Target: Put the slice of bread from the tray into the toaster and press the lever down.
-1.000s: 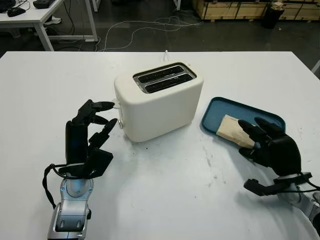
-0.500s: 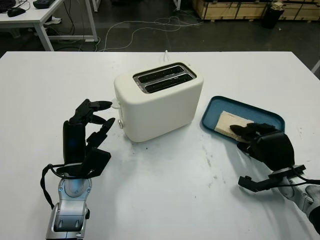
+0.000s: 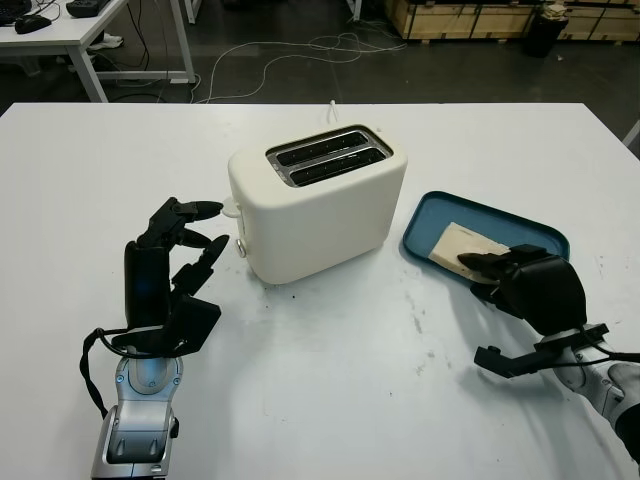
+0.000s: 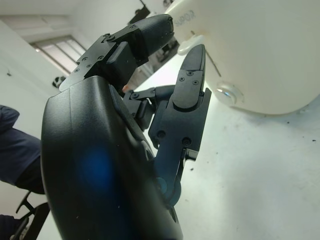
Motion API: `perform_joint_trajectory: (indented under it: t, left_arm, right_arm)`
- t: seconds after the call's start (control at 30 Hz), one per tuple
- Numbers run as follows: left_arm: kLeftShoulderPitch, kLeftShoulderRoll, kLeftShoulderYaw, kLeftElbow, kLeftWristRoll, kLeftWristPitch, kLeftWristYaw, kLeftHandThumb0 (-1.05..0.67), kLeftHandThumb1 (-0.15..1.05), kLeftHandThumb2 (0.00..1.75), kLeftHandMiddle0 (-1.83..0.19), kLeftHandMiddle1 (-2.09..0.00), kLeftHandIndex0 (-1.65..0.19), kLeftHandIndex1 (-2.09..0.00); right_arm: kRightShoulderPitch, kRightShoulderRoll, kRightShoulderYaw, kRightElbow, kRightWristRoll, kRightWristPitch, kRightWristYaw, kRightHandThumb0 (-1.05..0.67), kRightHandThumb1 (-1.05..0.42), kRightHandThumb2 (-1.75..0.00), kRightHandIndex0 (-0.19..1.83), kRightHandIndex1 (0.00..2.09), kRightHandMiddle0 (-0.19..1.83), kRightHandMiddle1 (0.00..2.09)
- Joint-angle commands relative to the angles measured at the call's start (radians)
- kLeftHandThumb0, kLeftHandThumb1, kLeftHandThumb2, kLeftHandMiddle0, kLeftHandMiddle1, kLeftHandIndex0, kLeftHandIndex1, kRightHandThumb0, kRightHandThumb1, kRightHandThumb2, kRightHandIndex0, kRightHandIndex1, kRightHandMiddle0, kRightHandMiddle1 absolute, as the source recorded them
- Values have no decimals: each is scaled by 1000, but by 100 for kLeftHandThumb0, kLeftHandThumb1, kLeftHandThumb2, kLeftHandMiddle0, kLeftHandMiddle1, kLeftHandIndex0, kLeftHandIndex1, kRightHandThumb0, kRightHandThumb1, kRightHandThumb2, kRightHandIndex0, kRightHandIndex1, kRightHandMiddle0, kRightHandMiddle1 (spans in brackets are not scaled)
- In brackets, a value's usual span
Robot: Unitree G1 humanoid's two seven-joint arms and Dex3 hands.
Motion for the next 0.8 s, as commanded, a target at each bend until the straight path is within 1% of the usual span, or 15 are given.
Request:
perform_joint_trajectory:
  t: [0.0,0.13,0.23,0.33,0.43,0.47,0.5,0.53,0.6,0.7,0.77]
  left_arm:
    - [-5,3,0,1,8,-10,9,-22,92,13,-52,-139,-55,-83]
    - [-7,-1,2,7,-2,-15,8,-21,92,13,-50,-138,-55,-83]
    - [-6,-1,3,8,-2,-15,9,-20,92,14,-49,-139,-54,-83]
    - [-6,6,2,6,2,-13,4,-20,92,14,-48,-138,-54,-83]
    - [-10,7,4,2,-5,-12,-1,-19,92,14,-50,-140,-54,-83]
    - [-12,8,4,3,-3,-15,0,-19,92,14,-50,-141,-54,-83]
    - [-14,9,3,5,0,-19,3,-19,92,14,-50,-141,-54,-83]
    - [-15,10,3,8,3,-23,5,-20,92,14,-50,-141,-54,-83]
    - [-17,12,3,11,7,-26,7,-20,92,14,-50,-140,-54,-83]
    - [-14,10,4,6,6,-20,5,-20,92,14,-50,-140,-54,-83]
    - [-14,11,6,8,6,-25,7,-20,92,14,-50,-141,-54,-82]
  right_arm:
    - [-32,-8,-21,16,49,-51,25,-40,-90,-1,93,76,110,3]
    - [-72,-16,-54,6,91,-86,74,-41,-92,-7,85,77,107,1]
    - [-97,-19,-81,-8,133,-131,120,-40,-92,-5,85,78,107,1]
    - [-129,-22,-109,-18,174,-175,171,-41,-92,-6,85,77,107,1]
    - [-168,-18,-133,-15,199,-222,194,-42,-92,-7,90,80,109,2]
    - [-182,-17,-138,-11,204,-237,202,-42,-92,-7,86,102,110,2]
    - [-193,-17,-140,-7,204,-250,208,-42,-92,-6,79,133,111,1]
    - [-207,-17,-139,4,202,-268,211,-42,-92,-6,76,143,111,1]
    - [-233,-14,-130,29,189,-293,217,-42,-92,-3,76,139,113,1]
    - [-254,-12,-123,39,191,-285,275,-44,-91,-1,75,153,115,2]
    - [-256,-8,-134,25,220,-257,340,-45,-91,0,76,148,115,2]
